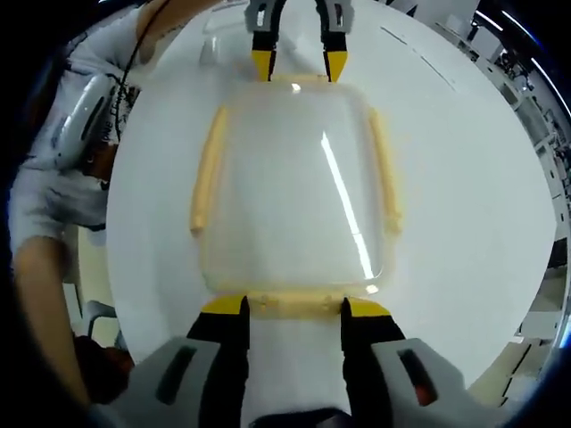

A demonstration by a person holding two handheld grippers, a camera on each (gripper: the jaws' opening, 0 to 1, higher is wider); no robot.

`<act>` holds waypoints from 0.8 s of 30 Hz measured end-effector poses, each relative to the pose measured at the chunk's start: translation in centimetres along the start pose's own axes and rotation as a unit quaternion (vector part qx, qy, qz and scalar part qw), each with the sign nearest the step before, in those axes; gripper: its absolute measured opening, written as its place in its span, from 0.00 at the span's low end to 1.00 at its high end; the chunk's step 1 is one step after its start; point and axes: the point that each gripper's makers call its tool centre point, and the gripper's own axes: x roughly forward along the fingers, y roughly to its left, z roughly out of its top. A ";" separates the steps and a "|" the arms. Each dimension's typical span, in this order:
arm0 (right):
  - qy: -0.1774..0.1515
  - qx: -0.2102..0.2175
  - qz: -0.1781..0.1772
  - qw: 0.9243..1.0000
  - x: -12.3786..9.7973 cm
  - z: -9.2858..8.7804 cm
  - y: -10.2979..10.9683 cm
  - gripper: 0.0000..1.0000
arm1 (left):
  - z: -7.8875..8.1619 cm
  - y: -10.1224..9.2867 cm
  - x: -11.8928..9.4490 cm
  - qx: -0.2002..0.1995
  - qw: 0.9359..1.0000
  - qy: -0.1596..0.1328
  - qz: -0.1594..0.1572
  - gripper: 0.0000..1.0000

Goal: Snap each plastic latch of the storage box into its locked position after aligning the lid with the box until every specified latch is closed and the lid sits flush.

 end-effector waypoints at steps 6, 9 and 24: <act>0.022 0.002 0.000 1.000 0.0 0.0 0.1 0.39 | 0.0 -0.1 0.0 -0.003 1.000 0.005 0.002 0.41; 0.022 0.003 0.001 1.000 -0.1 -0.1 0.1 0.39 | 0.0 -0.1 0.0 -0.008 1.000 0.008 0.003 0.41; 0.059 0.005 0.004 0.998 -0.1 -0.3 -0.1 0.39 | 0.0 0.1 0.1 -0.023 0.999 0.046 0.004 0.40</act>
